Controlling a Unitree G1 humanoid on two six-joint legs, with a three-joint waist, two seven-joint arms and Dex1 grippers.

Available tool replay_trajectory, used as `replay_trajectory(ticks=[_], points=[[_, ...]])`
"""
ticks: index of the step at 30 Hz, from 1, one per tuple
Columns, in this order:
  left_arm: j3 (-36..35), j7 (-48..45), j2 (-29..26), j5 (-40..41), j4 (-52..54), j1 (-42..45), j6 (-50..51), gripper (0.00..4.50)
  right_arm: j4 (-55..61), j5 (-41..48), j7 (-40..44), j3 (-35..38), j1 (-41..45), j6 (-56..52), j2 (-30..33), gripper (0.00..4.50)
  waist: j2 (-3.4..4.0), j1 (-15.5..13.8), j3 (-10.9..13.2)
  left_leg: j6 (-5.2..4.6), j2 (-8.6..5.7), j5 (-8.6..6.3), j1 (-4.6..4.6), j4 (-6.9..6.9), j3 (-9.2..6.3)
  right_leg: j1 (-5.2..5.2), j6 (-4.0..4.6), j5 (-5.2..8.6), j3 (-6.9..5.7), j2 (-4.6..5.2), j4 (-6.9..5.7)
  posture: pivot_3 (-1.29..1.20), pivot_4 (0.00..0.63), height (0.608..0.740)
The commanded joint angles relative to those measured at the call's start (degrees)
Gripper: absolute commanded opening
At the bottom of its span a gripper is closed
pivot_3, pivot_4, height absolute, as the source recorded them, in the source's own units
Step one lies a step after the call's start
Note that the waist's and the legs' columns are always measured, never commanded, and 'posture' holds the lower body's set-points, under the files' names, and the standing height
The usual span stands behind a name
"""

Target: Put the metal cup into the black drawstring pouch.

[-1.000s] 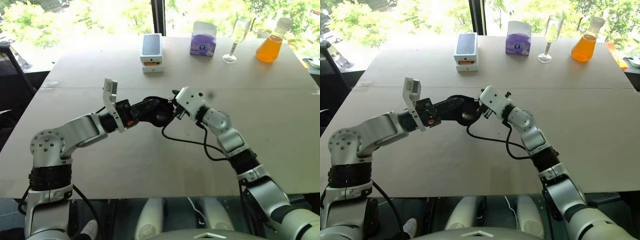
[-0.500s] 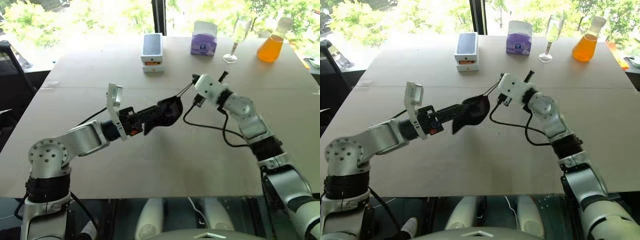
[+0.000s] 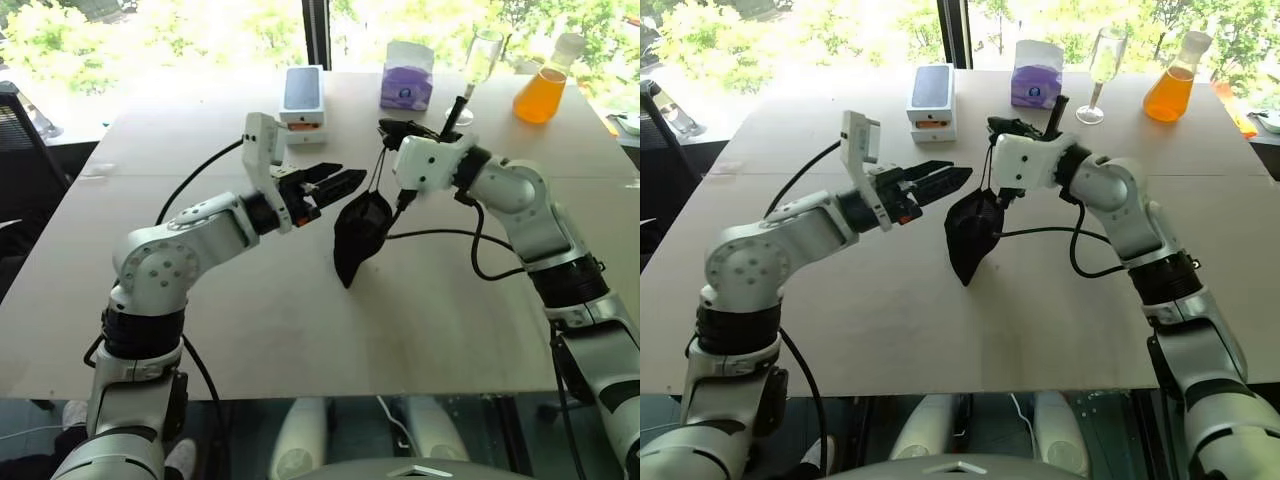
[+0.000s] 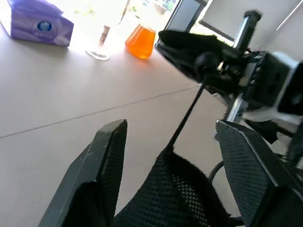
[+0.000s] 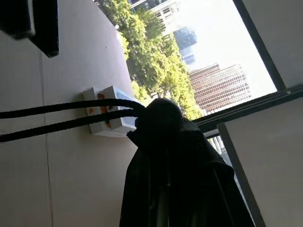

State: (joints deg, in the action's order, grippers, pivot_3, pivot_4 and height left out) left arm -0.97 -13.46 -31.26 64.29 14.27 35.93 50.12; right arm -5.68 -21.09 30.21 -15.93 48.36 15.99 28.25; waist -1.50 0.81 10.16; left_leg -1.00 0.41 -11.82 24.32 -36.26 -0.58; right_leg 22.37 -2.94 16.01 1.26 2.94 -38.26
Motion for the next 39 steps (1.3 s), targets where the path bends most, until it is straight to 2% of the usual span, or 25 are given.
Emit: replay_trajectory(ticks=[1, 4, 18, 21, 25, 26, 33, 37, 39], points=[[-0.89, -2.78, 0.93, -1.66, 0.14, 2.8, -1.32, 3.03, 3.49, -0.69, -0.04, 0.41, -0.03, 0.47, 0.32, 0.0, 0.0, -0.02, 0.0, 0.0, 0.0, 0.0, 0.02, -0.01, 0.0, 0.02, 0.0, 0.0, 0.0, 0.0, 0.0, 0.0, 0.15, 0.74], [-0.95, -4.95, 1.63, -3.37, -0.69, 4.05, -0.62, 3.03, 4.03, -1.47, 0.34, 0.3, -0.36, 0.1, 0.2, 0.0, 0.0, -0.1, 0.0, 0.0, 0.0, 0.01, 0.43, -0.17, -0.06, 0.37, -0.01, -0.01, -0.06, 0.01, -0.1, 0.0, 0.15, 0.74], [-2.92, -6.87, 4.72, -3.22, -1.47, 6.92, 4.08, 3.03, 4.5, -3.49, 0.71, -1.09, -1.32, -0.21, -0.57, 0.0, 0.0, -0.04, 0.0, 0.0, -0.02, 0.01, 0.41, -0.18, -0.05, 0.37, -0.01, -0.01, -0.05, 0.02, -0.16, 0.0, 0.15, 0.74], [-3.33, -6.77, 5.21, -2.96, -1.4, 6.95, 4.93, 2.26, 4.62, -3.51, 0.82, -1.17, -1.38, -0.3, -0.72, 0.0, 0.0, -0.03, 0.0, 0.0, -0.02, 0.01, 0.41, -0.21, -0.05, 0.37, -0.01, -0.01, -0.05, 0.02, -0.18, 0.0, 0.15, 0.74], [-3.6, -6.75, 5.78, -2.96, -1.25, 6.79, 5.77, 0.33, 4.98, -3.4, 0.92, -1.18, -1.59, -0.55, -0.82, 0.0, 0.0, -0.05, 0.0, 0.0, -0.02, 0.01, 0.41, -0.25, -0.06, 0.37, -0.01, -0.01, -0.05, 0.02, -0.23, 0.0, 0.15, 0.74], [-3.61, -6.83, 5.9, -3.04, -1.16, 6.65, 6.01, 0.04, 5.08, -3.37, 0.95, -1.19, -1.66, -0.62, -0.82, 0.0, 0.0, -0.05, 0.0, 0.0, -0.02, 0.01, 0.41, -0.27, -0.06, 0.36, -0.01, -0.01, -0.05, 0.02, -0.25, 0.0, 0.15, 0.74], [-4.33, -6.8, 6.51, -3.44, -1.05, 6.49, 6.74, 0.04, 5.81, -3.11, 1.29, -1.15, -2.33, -1.06, -0.73, 0.0, 0.0, -0.04, 0.0, 0.0, -0.02, 0.01, 0.39, -0.33, -0.06, 0.37, -0.01, -0.01, -0.04, 0.02, -0.32, 0.0, 0.15, 0.74], [-4.16, -8.79, 5.1, -3.54, -0.28, 5.49, 7.51, 0.04, 5.74, -3.17, 1.3, -1.08, -2.71, -1.13, -0.44, 0.0, 0.0, -0.03, 0.0, 0.0, -0.02, 0.01, 0.39, -0.37, -0.05, 0.37, -0.01, -0.01, -0.04, 0.02, -0.37, 0.0, 0.15, 0.74], [-4.73, -7.7, 5.2, -3.67, -0.28, 5.54, 7.81, 0.84, 5.78, -3.21, 1.42, -1.04, -2.8, -1.13, -0.35, 0.0, 0.0, -0.02, 0.0, 0.0, -0.02, 0.01, 0.39, -0.39, -0.05, 0.37, -0.01, -0.01, -0.03, 0.01, -0.41, 0.0, 0.15, 0.74]])
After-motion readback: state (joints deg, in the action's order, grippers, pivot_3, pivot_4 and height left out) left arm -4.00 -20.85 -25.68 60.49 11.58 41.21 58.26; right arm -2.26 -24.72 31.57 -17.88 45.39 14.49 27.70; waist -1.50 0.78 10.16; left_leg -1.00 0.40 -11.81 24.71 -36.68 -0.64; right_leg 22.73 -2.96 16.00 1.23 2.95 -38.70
